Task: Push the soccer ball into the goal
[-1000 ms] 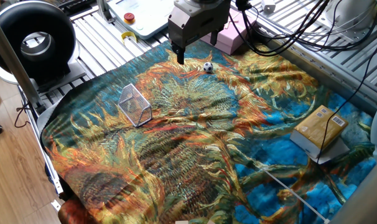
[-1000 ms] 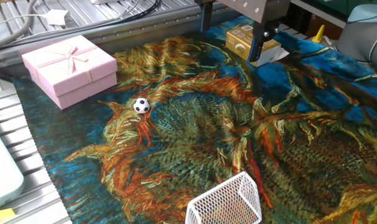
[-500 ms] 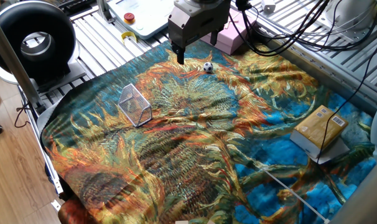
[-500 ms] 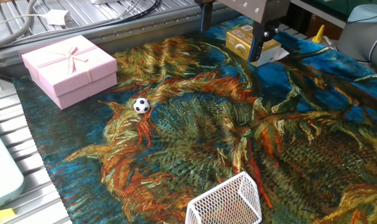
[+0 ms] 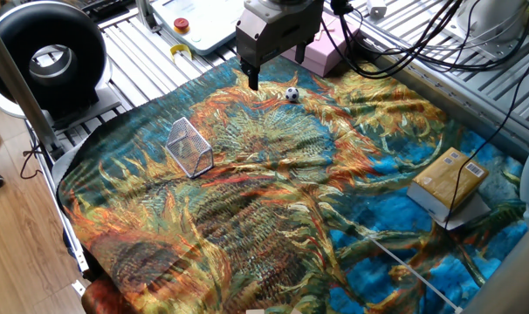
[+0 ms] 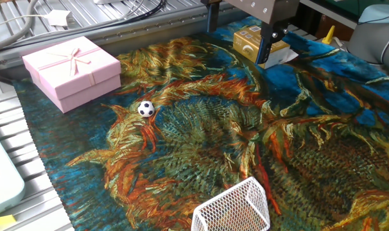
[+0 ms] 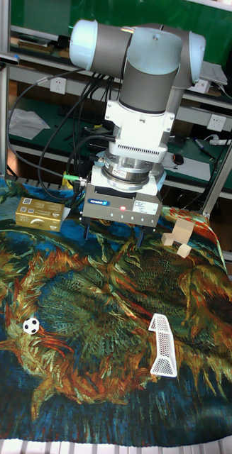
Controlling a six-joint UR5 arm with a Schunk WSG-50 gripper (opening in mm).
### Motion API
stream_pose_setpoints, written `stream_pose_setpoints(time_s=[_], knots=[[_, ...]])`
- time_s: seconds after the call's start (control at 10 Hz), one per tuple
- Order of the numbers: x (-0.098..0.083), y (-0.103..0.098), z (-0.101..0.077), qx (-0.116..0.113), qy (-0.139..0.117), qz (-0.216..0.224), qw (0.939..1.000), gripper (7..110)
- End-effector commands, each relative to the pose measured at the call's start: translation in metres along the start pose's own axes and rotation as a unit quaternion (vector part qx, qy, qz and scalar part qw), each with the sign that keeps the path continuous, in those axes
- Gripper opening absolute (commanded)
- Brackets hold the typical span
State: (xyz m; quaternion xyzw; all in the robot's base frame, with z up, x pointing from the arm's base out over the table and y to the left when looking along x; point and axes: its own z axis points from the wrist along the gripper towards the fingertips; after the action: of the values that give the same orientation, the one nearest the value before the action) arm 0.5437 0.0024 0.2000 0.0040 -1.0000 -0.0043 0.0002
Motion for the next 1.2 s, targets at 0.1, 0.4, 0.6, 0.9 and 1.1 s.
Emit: stream_pose_setpoints(time_s=[0.1,0.4,0.6,0.9,1.1], knots=[[-0.027,-0.086,-0.017,0.18,-0.052,-0.012,0.9821,109],[-0.027,-0.083,-0.015,0.175,-0.054,0.003,0.9831,7],[-0.026,-0.083,-0.015,0.176,-0.051,0.01,0.983,7],[-0.024,-0.078,-0.014,0.169,-0.046,0.015,0.9845,7],[-0.012,-0.041,-0.001,0.094,-0.014,-0.047,0.9943,7]])
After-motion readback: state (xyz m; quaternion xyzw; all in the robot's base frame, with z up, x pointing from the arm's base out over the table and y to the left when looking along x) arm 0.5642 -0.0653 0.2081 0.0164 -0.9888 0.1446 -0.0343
